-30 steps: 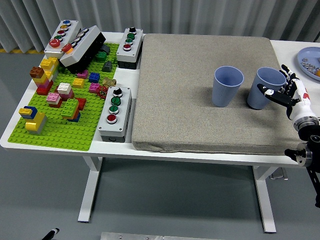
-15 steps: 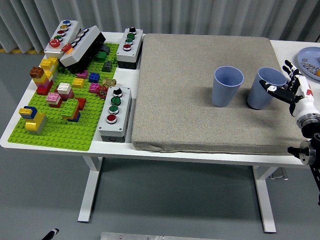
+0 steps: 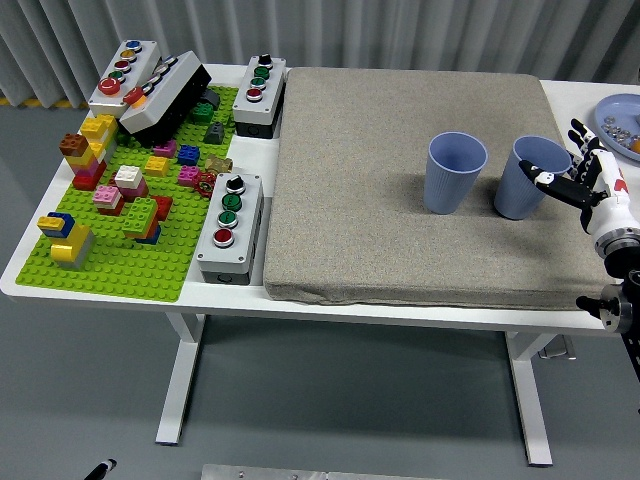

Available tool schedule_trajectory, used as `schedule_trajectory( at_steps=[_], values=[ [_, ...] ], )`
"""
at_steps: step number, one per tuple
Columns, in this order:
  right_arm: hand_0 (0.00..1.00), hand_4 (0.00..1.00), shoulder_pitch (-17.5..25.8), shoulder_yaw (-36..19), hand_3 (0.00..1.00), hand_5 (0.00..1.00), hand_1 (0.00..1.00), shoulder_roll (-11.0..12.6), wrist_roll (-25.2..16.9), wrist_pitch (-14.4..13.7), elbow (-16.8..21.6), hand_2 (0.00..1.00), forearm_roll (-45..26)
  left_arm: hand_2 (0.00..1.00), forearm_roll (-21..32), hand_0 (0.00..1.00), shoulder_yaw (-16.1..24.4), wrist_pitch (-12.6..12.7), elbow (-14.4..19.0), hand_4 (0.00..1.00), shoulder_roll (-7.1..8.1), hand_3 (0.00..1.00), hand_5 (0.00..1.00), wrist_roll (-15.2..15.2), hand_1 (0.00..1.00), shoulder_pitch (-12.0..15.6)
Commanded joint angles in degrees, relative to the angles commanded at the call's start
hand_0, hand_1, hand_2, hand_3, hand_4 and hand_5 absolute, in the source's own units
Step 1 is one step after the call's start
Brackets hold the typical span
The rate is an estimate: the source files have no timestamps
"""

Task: Pick cup pour cup place

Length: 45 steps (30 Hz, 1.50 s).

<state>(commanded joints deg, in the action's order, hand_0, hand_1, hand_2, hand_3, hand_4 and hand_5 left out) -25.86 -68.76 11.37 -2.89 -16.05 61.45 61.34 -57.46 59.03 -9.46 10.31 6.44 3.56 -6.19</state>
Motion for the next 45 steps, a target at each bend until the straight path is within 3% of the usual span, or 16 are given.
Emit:
schedule_trajectory(
  at_steps=[25,31,35,40,41,45],
  values=[
    [0.937,0.878,-0.1,-0.1,0.983,0.351,0.890,0.5,1.2,-0.1,1.8,0.990,1.8,0.895,-1.0,0.870,1.6,0.1,0.0,0.643,0.30,0.796,0.998,0.3,0.836,0.2],
    [0.937,0.877,-3.5,-1.8,0.980,0.352,0.890,2.7,2.4,0.1,2.2,0.990,2.2,0.898,-0.5,0.870,1.5,0.1,0.0,0.642,0.34,0.794,0.998,0.3,0.836,0.0],
    [0.938,0.876,-7.3,-3.5,0.976,0.351,0.888,5.9,3.3,0.3,2.4,0.990,1.8,0.895,-0.2,0.872,1.3,0.1,0.0,0.642,0.48,0.796,0.998,0.3,0.837,-0.2],
    [0.938,0.876,-13.5,-5.0,0.976,0.351,0.888,9.8,4.1,1.2,-0.3,0.990,0.0,0.895,0.1,0.872,1.1,0.1,0.0,0.642,0.71,0.796,0.998,0.2,0.837,-0.4],
    [0.928,0.871,-15.2,-5.6,0.939,0.365,0.877,10.3,3.4,0.5,-1.6,0.949,-1.2,0.895,0.1,0.872,0.9,0.1,0.0,0.643,0.77,0.794,0.998,0.3,0.837,-0.5],
    [0.928,0.871,-19.3,-7.0,0.939,0.365,0.877,10.6,-0.5,-3.8,-5.5,0.949,-6.6,0.895,0.5,0.872,0.5,0.1,0.0,0.643,0.85,0.794,0.998,0.3,0.837,-0.4]
  ],
)
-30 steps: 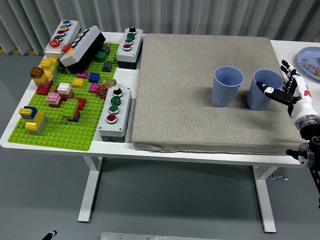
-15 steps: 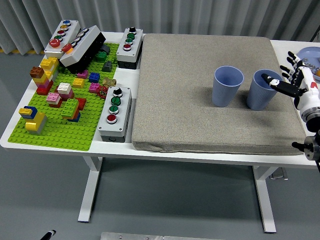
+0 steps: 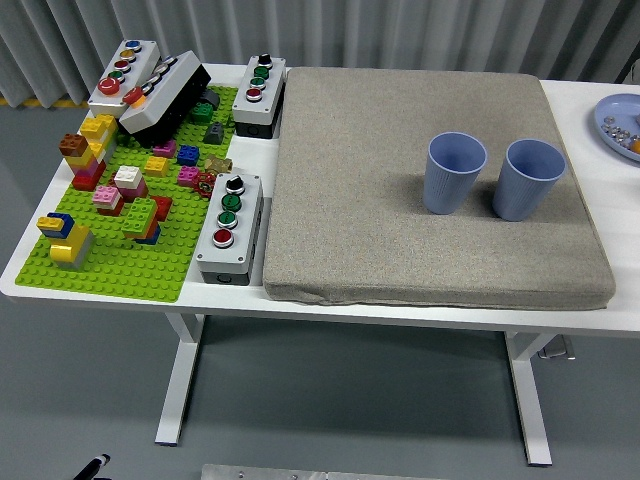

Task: Pick cup pour cup place

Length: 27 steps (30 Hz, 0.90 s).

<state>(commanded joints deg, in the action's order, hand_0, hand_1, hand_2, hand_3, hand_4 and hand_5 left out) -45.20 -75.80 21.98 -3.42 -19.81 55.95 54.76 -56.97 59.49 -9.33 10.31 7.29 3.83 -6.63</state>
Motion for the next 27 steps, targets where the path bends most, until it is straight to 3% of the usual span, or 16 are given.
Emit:
schedule_trajectory(
  at_steps=[1,2,5,8,9,27],
  values=[
    [0.928,0.871,-0.5,-0.2,0.939,0.365,0.877,-0.1,-0.9,-0.9,-0.6,0.949,-2.1,0.895,0.1,0.872,-0.1,0.0,0.0,0.643,0.00,0.794,0.998,0.0,0.837,0.0],
    [0.852,0.850,-1.3,-1.0,0.805,0.814,0.777,-0.3,-2.0,-2.1,-1.6,0.788,-4.4,0.895,0.2,0.872,-0.2,0.0,0.0,0.643,-0.02,0.793,0.998,0.0,0.836,0.0],
    [0.852,0.850,-2.6,-2.8,0.805,0.814,0.777,-1.0,-4.3,-4.3,-3.6,0.788,-10.5,0.895,0.3,0.872,-0.5,0.0,0.0,0.643,-0.06,0.793,0.998,-0.1,0.836,-0.1],
    [0.852,0.850,-3.3,-4.7,0.805,0.814,0.777,-1.6,-5.0,-5.7,-4.8,0.788,-12.3,0.895,0.3,0.872,-0.7,0.0,0.0,0.643,-0.13,0.793,0.998,-0.1,0.836,-0.2],
    [0.825,0.803,-3.4,-5.5,0.743,0.998,0.744,-1.8,-5.2,-6.2,-5.3,0.726,-11.9,0.895,0.3,0.872,-0.7,0.0,0.0,0.644,-0.17,0.793,0.998,-0.2,0.836,-0.2],
    [0.828,0.805,-2.6,-6.9,0.747,0.998,0.740,-3.3,-2.3,-7.5,-7.4,0.726,-4.6,0.896,0.1,0.871,-0.6,0.0,0.0,0.646,-0.40,0.793,0.998,-0.2,0.836,-0.4]
  ],
)
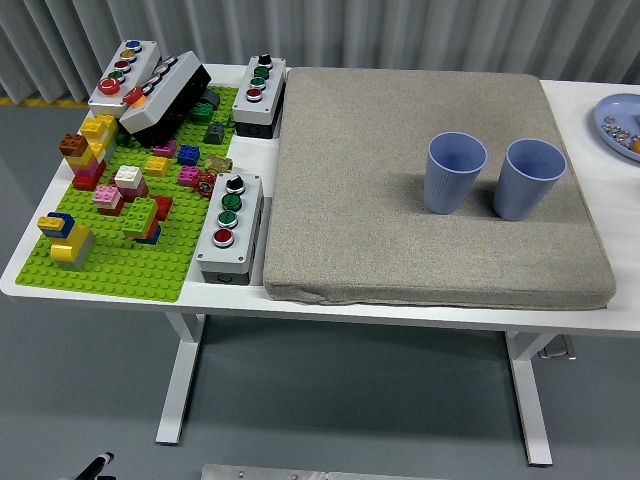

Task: Pick cup pour cup place

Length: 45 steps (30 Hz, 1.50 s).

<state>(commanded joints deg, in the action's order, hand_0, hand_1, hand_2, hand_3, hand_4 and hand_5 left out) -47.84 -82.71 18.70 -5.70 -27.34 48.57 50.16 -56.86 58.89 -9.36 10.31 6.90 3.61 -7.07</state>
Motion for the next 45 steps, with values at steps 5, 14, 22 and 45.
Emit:
schedule_trajectory(
  at_steps=[5,14,22,45],
  values=[
    [0.828,0.805,0.2,-0.6,0.747,0.998,0.740,-0.1,0.0,-0.1,0.3,0.726,0.7,0.896,-0.1,0.871,0.1,0.0,0.0,0.646,0.00,0.793,0.998,0.0,0.836,0.0],
    [0.831,0.802,0.5,-0.8,0.750,0.998,0.740,0.0,0.3,0.6,1.0,0.726,1.4,0.895,-0.6,0.871,0.8,0.2,0.0,0.646,-0.10,0.793,0.998,-0.1,0.836,0.2],
    [0.836,0.803,0.8,-0.2,0.749,0.998,0.740,0.0,0.2,0.7,1.5,0.723,1.4,0.896,-0.1,0.871,0.5,0.2,0.0,0.646,-0.23,0.797,0.998,0.0,0.836,0.4],
    [0.841,0.794,0.3,2.1,0.750,0.998,0.740,-1.9,0.4,1.0,2.2,0.720,1.8,0.897,0.0,0.871,2.1,0.8,0.0,0.644,-0.42,0.796,0.998,-0.4,0.838,0.8]
  ],
)
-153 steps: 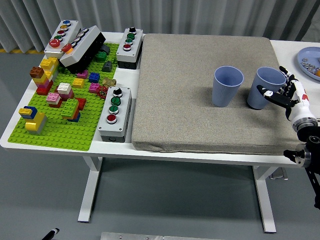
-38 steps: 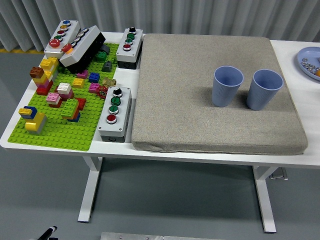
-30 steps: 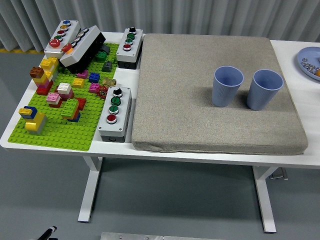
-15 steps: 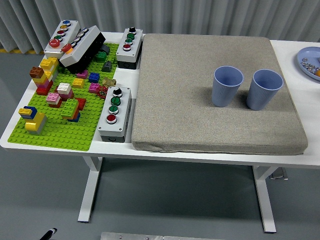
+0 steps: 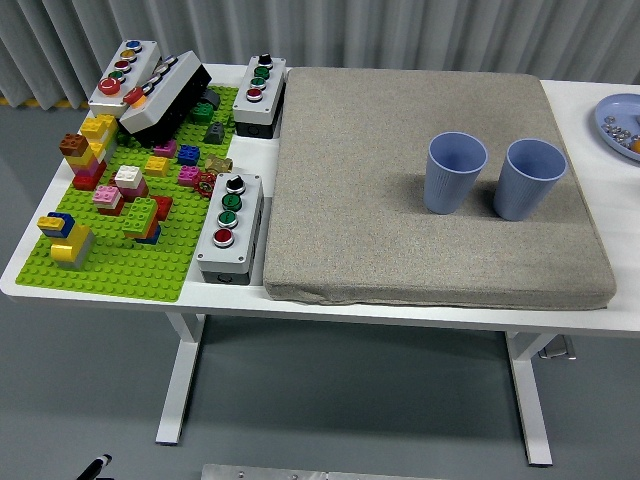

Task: Pick cup pour cup place

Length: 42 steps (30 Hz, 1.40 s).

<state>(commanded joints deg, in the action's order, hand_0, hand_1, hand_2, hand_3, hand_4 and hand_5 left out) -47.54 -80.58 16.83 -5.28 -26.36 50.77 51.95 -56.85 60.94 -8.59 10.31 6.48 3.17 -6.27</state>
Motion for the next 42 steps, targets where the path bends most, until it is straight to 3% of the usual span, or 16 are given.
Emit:
schedule_trajectory(
  at_steps=[13,38,42],
  values=[
    [0.842,0.793,1.0,-2.2,0.751,0.998,0.740,1.4,0.0,0.1,1.0,0.720,0.3,0.898,-0.3,0.871,0.0,-0.1,0.0,0.643,0.02,0.799,0.998,0.1,0.838,-0.1],
    [0.846,0.789,1.1,-1.3,0.749,0.998,0.741,1.3,-0.1,0.1,1.4,0.718,0.5,0.898,0.7,0.872,-0.1,0.1,0.0,0.642,0.08,0.798,0.998,0.2,0.839,0.3],
    [0.846,0.787,1.3,-0.9,0.748,0.998,0.741,1.1,-0.1,0.1,1.6,0.718,0.5,0.905,-0.7,0.872,2.1,0.0,0.0,0.642,-0.11,0.799,0.998,0.8,0.840,0.5]
  ],
)
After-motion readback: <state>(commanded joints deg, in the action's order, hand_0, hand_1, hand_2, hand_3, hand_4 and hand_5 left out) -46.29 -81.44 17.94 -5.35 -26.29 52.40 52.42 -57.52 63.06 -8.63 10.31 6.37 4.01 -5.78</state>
